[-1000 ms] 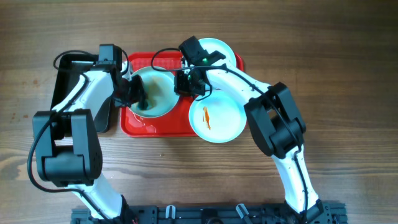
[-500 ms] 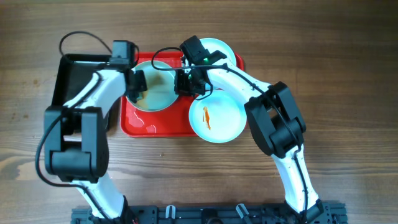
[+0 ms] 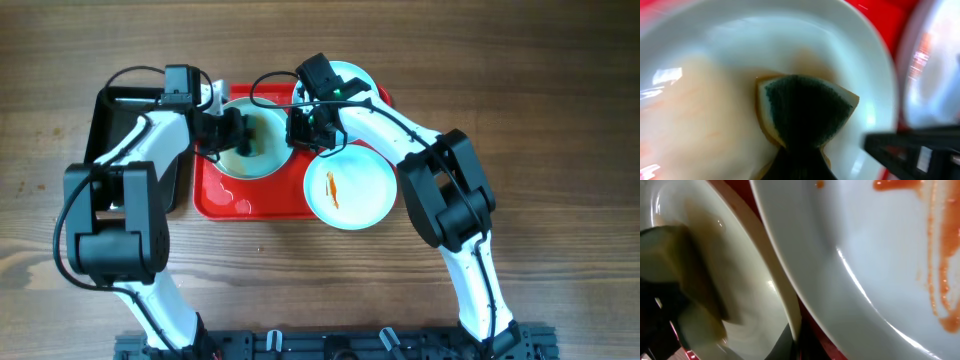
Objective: Clean dirty plates on tray and stack at the side
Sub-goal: 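Scrub the plate surface with the sponge while the right gripper holds the rim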
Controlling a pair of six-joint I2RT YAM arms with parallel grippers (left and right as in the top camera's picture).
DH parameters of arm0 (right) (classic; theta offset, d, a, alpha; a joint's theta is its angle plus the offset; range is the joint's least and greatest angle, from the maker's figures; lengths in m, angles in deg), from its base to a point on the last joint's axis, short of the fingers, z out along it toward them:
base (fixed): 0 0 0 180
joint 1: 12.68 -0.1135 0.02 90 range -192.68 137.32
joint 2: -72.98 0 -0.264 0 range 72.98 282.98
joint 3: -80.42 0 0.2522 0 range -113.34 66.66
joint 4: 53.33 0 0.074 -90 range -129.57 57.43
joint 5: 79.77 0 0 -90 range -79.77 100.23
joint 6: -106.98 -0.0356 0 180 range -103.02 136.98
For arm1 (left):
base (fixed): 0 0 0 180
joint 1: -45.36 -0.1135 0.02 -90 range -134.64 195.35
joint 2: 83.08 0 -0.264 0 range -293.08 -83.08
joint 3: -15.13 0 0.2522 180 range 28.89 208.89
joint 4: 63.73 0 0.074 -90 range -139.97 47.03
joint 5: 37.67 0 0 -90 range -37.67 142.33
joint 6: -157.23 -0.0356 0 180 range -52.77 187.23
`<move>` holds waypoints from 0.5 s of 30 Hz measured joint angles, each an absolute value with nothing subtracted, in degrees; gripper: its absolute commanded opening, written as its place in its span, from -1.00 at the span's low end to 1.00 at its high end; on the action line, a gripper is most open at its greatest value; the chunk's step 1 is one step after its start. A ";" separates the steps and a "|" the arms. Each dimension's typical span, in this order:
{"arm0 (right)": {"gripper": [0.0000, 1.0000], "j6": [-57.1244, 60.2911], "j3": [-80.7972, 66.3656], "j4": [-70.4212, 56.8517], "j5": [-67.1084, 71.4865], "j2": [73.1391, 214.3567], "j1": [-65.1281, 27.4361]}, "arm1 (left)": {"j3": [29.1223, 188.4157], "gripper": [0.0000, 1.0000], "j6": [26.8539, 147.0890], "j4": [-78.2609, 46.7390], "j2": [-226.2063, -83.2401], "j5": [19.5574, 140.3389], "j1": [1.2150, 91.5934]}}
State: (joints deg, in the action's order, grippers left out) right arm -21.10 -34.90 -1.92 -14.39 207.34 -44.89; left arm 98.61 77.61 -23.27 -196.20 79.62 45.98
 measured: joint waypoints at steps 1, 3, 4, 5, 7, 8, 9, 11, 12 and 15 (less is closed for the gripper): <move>-0.91 -20.86 -34.90 -1.92 -14.39 207.34 -44.89 | 98.61 -0.92 77.61 -23.27 -196.44 81.94 46.31; -0.92 -20.51 -34.90 -1.92 -14.41 207.34 -44.89 | 98.58 -0.92 77.87 -23.73 -196.55 84.19 46.98; -0.91 -20.34 -34.90 -1.92 -14.43 207.34 -44.89 | 98.58 -0.92 78.15 -24.21 -196.55 84.84 47.35; -0.92 -20.25 -34.90 -1.92 -14.43 207.34 -44.93 | 98.58 -0.92 78.83 -24.76 -196.55 85.04 47.70; -0.91 -20.23 -34.90 -1.92 -14.70 207.34 -45.11 | 98.54 -0.92 80.53 -26.81 -196.55 84.65 48.25; -0.91 -20.23 -34.90 -1.92 -14.85 207.34 -45.17 | 98.54 -0.92 81.37 -27.86 -196.55 83.64 48.27; -0.91 -20.23 -34.90 -1.92 -14.85 207.34 -45.26 | 98.54 -0.92 82.11 -28.71 -196.55 82.18 48.29; -0.91 -20.23 -34.90 -1.97 -14.87 207.34 -45.37 | 98.54 -0.92 84.99 -29.48 -196.55 75.66 48.32; -0.91 -20.23 -34.90 -2.01 -14.87 207.34 -45.37 | 98.54 -0.92 86.13 -29.45 -196.55 72.60 48.36; -0.91 -20.23 -34.90 -2.36 -14.94 207.38 -45.61 | 98.67 -0.92 89.21 -28.71 -196.44 63.86 48.60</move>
